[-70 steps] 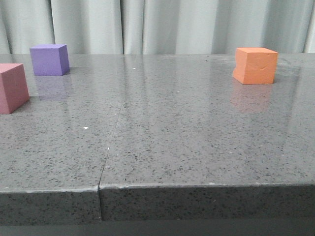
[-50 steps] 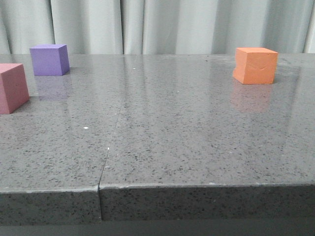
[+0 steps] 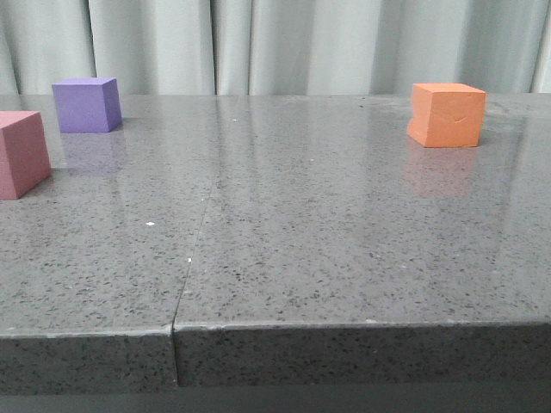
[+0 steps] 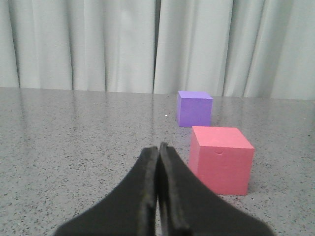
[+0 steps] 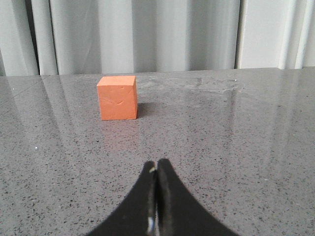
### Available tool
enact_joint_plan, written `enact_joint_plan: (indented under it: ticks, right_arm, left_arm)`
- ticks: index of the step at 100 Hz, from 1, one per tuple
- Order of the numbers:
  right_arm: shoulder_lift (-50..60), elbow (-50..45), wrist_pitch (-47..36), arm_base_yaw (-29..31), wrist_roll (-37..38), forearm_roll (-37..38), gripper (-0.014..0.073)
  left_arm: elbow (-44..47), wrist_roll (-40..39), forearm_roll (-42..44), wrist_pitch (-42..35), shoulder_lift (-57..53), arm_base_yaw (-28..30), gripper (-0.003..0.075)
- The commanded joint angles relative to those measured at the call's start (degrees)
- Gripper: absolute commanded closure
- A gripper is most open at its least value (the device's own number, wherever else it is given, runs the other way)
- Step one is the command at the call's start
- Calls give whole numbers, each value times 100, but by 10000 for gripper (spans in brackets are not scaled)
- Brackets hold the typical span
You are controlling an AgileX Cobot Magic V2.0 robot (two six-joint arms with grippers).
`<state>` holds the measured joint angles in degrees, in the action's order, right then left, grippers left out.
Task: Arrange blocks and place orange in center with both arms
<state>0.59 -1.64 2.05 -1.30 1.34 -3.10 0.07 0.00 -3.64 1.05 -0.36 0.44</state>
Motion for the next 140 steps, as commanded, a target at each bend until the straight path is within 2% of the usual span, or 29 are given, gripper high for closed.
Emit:
enact_joint_plan:
  ticks: [1, 40, 53, 84, 140]
  right_arm:
    - [137, 103, -498, 33, -27, 31, 631]
    - [137, 108, -922, 33, -27, 31, 631]
    - [131, 311, -797, 33, -27, 31, 631]
    - [-595, 1562, 570, 33, -27, 31, 631]
    - [-3470, 4060, 1976, 33, -27, 31, 629]
  left_arm:
    - [224, 0, -53, -467, -159, -1, 741]
    - [224, 0, -53, -467, -159, -1, 741]
    - [224, 0, -53, -467, -159, -1, 741]
    - [224, 0, -53, -467, -159, -1, 741]
    - [224, 0, -53, -467, -159, -1, 741]
